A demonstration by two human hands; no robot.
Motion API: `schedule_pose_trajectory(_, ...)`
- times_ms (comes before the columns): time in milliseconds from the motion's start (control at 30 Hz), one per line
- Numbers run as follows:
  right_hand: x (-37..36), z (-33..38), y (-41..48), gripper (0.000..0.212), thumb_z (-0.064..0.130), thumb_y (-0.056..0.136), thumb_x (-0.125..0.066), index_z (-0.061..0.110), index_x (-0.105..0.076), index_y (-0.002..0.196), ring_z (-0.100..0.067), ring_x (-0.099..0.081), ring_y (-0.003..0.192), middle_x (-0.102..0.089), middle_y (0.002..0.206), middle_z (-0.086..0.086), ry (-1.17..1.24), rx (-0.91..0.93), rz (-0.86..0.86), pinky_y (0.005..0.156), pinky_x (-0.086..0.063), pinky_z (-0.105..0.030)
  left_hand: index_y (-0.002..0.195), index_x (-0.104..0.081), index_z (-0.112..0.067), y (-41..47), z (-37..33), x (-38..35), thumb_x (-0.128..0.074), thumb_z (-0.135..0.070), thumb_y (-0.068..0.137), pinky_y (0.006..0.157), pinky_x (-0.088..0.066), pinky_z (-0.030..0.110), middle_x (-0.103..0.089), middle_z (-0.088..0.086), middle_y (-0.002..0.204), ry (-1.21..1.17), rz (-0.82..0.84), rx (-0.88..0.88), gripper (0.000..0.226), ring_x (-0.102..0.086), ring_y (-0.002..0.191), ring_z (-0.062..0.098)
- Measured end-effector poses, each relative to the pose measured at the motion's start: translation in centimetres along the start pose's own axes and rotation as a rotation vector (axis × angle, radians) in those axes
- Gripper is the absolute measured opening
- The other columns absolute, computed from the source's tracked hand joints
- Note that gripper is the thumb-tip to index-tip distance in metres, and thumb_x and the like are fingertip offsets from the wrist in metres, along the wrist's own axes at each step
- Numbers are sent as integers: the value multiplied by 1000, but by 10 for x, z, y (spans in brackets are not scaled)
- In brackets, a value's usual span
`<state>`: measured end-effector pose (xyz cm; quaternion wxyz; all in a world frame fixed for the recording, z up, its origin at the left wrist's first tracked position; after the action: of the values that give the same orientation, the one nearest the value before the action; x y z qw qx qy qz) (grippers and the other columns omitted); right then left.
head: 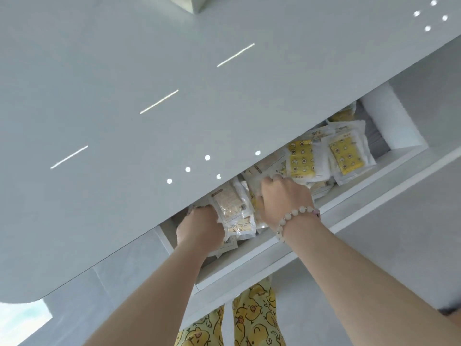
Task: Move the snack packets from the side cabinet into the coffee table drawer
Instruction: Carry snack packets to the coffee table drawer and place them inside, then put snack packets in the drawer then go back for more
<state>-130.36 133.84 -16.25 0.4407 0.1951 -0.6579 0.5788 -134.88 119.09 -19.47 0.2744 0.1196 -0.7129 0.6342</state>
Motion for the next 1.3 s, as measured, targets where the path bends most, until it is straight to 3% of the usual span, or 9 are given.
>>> schedule_pose_trajectory(133,68,-23,-40,30,24,101,-33,11,-53,119,-20,-48,113,-54,123,-8,25,-3,-86,66,-39,-25,126,-47,-23,-55,-25,50,-42,-27,95,77,-43,28,-57,-5,116,87,-226,-210,31,-57,105,18)
schedule_pose_trajectory(200,105,-30,-68,37,29,101,-28,11,-51,124,-22,-40,124,-48,133,-9,46,-26,-115,82,-44,-28,128,-44,-22,-86,-42,85,-38,-31,97,78,-40,26,-54,-5,117,143,-345,-316,32,-54,107,17)
schedule_pose_trajectory(300,152,-35,-116,41,30,100,-26,12,-44,132,-23,-31,134,-37,144,-8,39,-82,-149,105,-35,-33,129,-44,-23,-131,-67,136,-34,-36,99,80,-39,26,-54,-6,119,201,-424,-478,35,-52,111,15)
schedule_pose_trajectory(500,231,-46,-212,40,29,100,-27,10,-50,125,-25,-44,120,-49,130,-10,98,-311,-216,94,-38,-35,123,-53,-25,-220,-109,203,-31,-40,99,91,-40,27,-57,-6,122,428,-397,-670,36,-54,114,17)
schedule_pose_trajectory(700,273,-68,-304,36,28,98,-31,10,-52,122,-24,-45,118,-54,124,-9,121,-559,-406,94,-35,-33,114,-58,-20,-322,-179,223,-26,-37,100,88,-42,30,-61,4,115,590,-432,-921,39,-56,109,22)
schedule_pose_trajectory(900,252,-91,-419,37,25,99,-28,9,-49,125,-24,-41,122,-51,128,-9,250,-862,-450,97,-33,-32,108,-60,-15,-426,-240,183,-30,-31,98,85,-43,30,-62,7,115,722,-470,-1243,36,-57,108,27)
schedule_pose_trajectory(1100,195,-76,-522,37,25,99,-30,7,-52,122,-24,-40,123,-53,127,-10,395,-1147,-424,95,-34,-33,110,-61,-10,-509,-246,97,-30,-34,98,85,-43,31,-60,11,120,1050,-492,-1497,40,-56,111,31)
schedule_pose_trajectory(1300,138,-48,-640,36,25,99,-30,8,-54,120,-23,-42,119,-53,123,-8,514,-1411,-549,91,-36,-33,114,-61,-10,-597,-248,3,-33,-35,97,90,-44,33,-59,14,124,1186,-501,-1718,40,-55,115,31)
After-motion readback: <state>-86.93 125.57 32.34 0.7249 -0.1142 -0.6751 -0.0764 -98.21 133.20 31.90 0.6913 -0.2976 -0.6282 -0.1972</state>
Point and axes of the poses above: each hand's wrist, its own y-axis towards the middle knuckle, its own x-axis out of the back of the hand, z = x × y, the point moved 2 cm from there along y, towards the middle knuckle
